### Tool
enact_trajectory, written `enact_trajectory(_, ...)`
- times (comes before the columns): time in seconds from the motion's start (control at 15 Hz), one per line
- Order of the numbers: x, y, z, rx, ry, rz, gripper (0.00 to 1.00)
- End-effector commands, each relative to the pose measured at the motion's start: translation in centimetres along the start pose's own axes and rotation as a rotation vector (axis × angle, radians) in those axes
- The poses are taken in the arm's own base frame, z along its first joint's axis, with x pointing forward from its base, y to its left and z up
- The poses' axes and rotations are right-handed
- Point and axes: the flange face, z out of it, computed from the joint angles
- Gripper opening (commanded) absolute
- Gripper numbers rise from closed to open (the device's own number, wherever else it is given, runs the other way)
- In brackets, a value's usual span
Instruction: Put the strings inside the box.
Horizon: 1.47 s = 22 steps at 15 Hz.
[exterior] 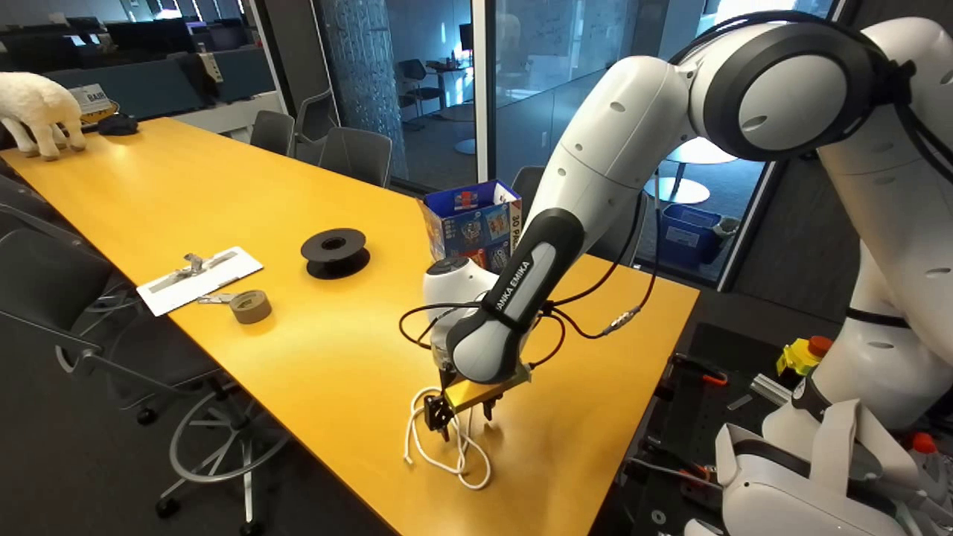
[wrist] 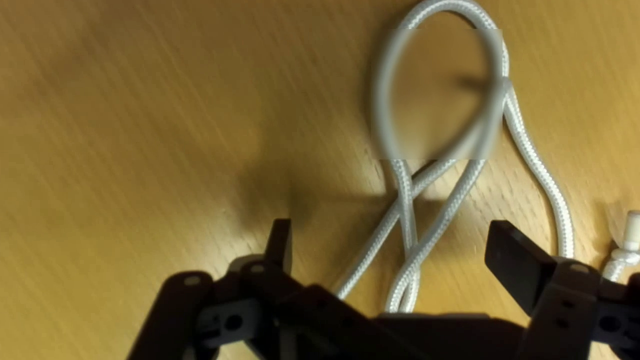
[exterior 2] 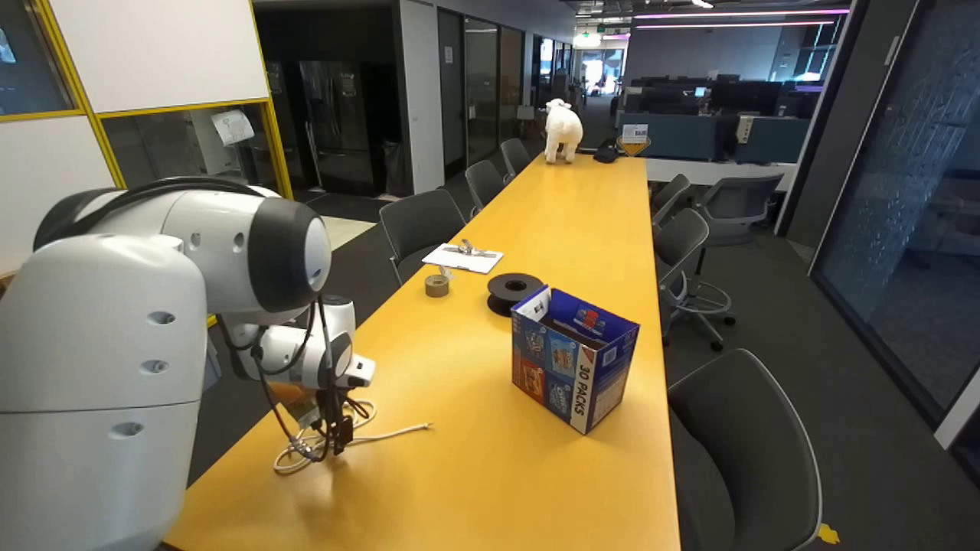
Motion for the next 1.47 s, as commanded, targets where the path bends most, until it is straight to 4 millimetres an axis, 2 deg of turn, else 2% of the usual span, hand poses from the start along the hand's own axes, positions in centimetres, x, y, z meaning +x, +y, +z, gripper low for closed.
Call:
enact_trajectory(0.0, -0.3, -0.22, 0.42, 0.017, 0.02, -0.023, 1.0)
enact_trajectory(0.8, -0.31, 0.07, 1.12, 0.001, 0.021, -0.054, 1.0)
enact_trajectory(0.87, -0.31, 0.13, 1.09, 0.0, 0.026, -0.06, 0.75)
enact_trajectory(0.93, -0.32, 0.17, 1.06, -0.003, 0.029, -0.071, 0.72)
enact_trajectory(1.07, -0.22, 0.31, 0.9, -0.005, 0.033, -0.073, 0.59)
enact_trajectory(1.4, 0.02, 0.12, 0.39, -0.006, 0.035, -0.083, 0.2)
